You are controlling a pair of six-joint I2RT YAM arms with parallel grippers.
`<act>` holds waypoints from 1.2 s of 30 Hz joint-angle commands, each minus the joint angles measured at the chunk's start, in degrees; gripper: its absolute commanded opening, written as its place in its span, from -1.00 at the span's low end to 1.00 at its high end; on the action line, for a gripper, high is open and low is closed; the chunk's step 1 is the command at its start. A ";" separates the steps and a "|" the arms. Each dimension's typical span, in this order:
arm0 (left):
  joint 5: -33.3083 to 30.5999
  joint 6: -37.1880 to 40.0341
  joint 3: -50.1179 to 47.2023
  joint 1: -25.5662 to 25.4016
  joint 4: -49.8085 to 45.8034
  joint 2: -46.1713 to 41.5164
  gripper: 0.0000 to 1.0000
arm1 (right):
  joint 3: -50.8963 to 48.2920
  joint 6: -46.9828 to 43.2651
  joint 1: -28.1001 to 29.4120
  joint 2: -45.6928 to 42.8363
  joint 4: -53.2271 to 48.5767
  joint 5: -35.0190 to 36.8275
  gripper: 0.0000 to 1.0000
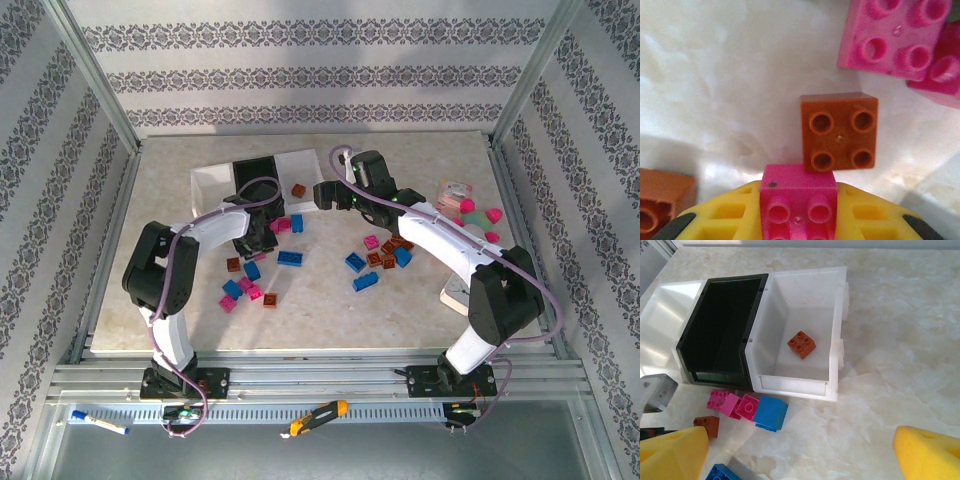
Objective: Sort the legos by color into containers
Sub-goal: Pick up the lego from the center of the table, then place the lego in the container.
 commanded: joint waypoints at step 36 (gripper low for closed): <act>2.33 16.92 26.30 22.08 -10.09 2.69 0.82 | -2.42 -19.89 10.13 4.55 0.95 -14.33 0.96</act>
